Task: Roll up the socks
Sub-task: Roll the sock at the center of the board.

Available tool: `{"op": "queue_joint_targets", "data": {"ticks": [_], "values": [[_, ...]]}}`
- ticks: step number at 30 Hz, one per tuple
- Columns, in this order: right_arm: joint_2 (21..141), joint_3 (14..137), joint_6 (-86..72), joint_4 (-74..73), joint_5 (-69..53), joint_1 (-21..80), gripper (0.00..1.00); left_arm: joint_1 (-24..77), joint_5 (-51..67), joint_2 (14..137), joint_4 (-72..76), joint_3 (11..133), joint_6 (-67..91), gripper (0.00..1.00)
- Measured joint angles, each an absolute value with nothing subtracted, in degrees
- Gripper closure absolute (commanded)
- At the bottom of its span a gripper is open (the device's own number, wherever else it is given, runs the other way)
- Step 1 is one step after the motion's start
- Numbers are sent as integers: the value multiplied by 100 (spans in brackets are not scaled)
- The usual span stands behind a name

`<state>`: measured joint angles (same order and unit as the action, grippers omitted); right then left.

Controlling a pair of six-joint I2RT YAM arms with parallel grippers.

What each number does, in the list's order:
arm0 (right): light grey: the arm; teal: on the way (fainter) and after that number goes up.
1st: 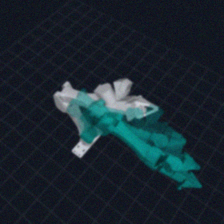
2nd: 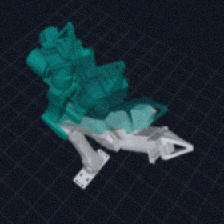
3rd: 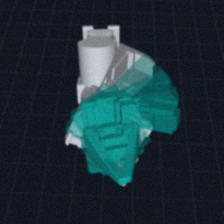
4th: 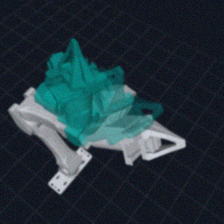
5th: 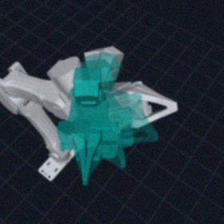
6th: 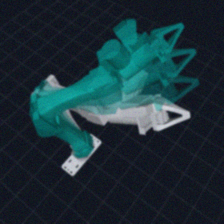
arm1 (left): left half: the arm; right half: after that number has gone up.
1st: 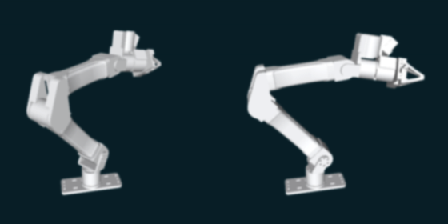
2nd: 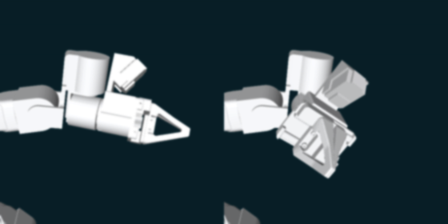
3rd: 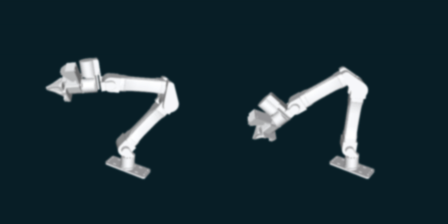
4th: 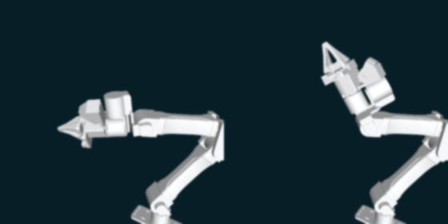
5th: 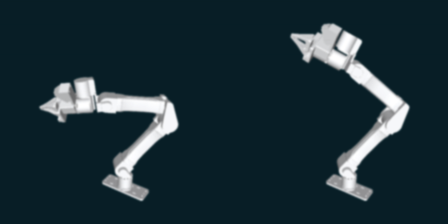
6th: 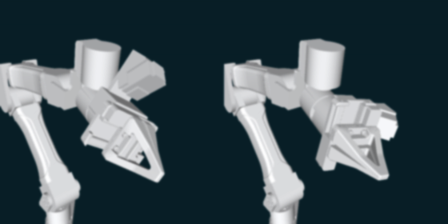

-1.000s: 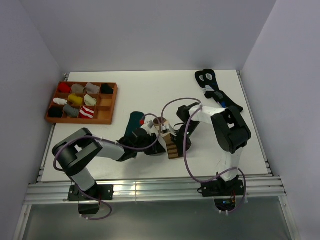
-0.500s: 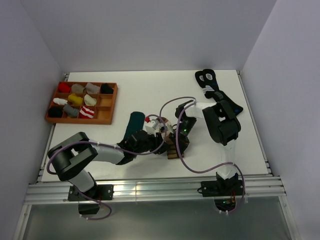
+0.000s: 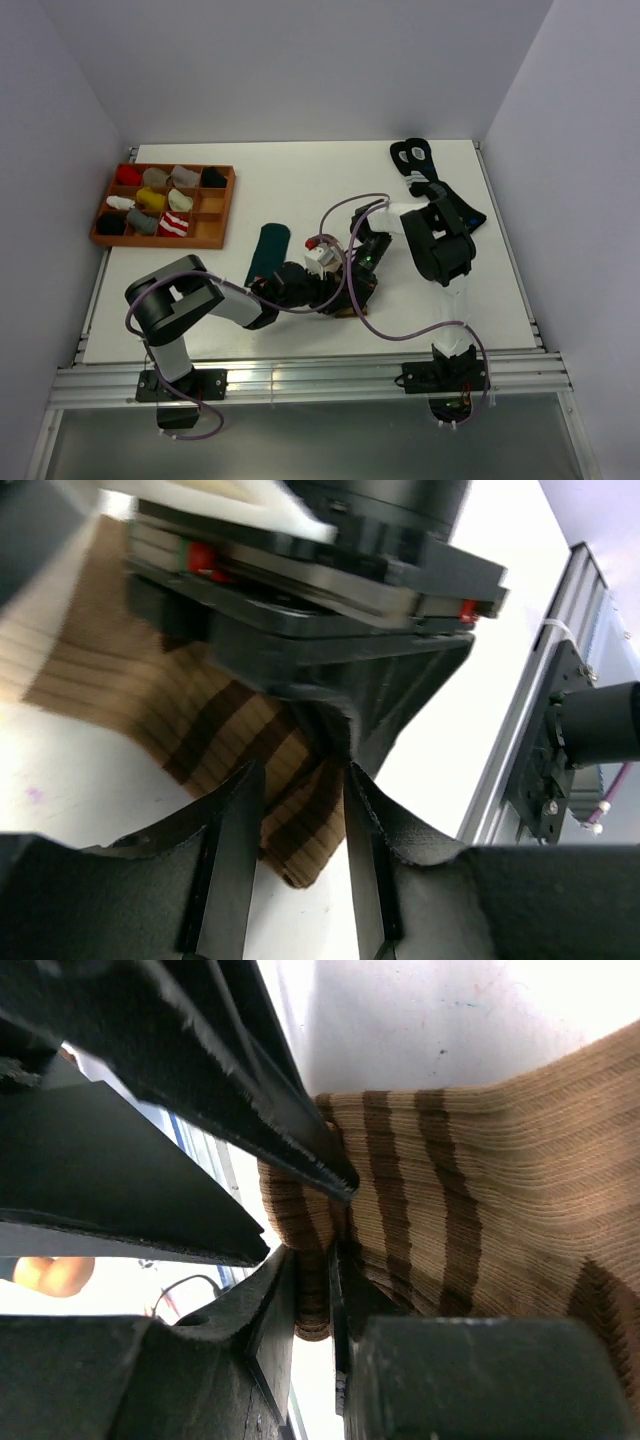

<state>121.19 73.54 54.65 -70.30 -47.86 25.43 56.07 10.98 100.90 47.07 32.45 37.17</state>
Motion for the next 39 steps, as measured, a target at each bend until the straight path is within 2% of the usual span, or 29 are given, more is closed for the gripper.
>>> {"op": "queue_joint_targets", "data": {"ticks": [10, 15, 22, 24, 27, 30, 34, 39], "values": [[12221, 7435, 5205, -7072, -4807, 2488, 78, 5704, 1328, 10307, 4921, 3247, 3721, 57], [12221, 7435, 5140, -7054, -4803, 2486, 78, 5704, 1326, 10379, 4989, 3247, 3732, 66], [12221, 7435, 4989, -6997, -4788, 2471, 78, 5704, 1334, 10414, 5022, 3251, 3776, 71], [12221, 7430, 4941, -6976, -4786, 2471, 78, 5704, 1334, 10414, 5017, 3251, 3800, 76], [12219, 7415, 4875, -6943, -4786, 2464, 74, 5704, 1332, 10414, 5002, 3251, 3846, 87], [12164, 7319, 4794, -6842, -4807, 2440, 65, 5710, 1304, 10414, 4849, 3339, 3905, 99], [11880, 7072, 4650, -6622, -4827, 2405, 57, 5725, 1253, 10414, 4499, 3527, 4003, 100], [11415, 6829, 4534, -6235, -4713, 2368, 52, 5749, 1157, 10403, 4125, 3710, 4136, 100]]}}
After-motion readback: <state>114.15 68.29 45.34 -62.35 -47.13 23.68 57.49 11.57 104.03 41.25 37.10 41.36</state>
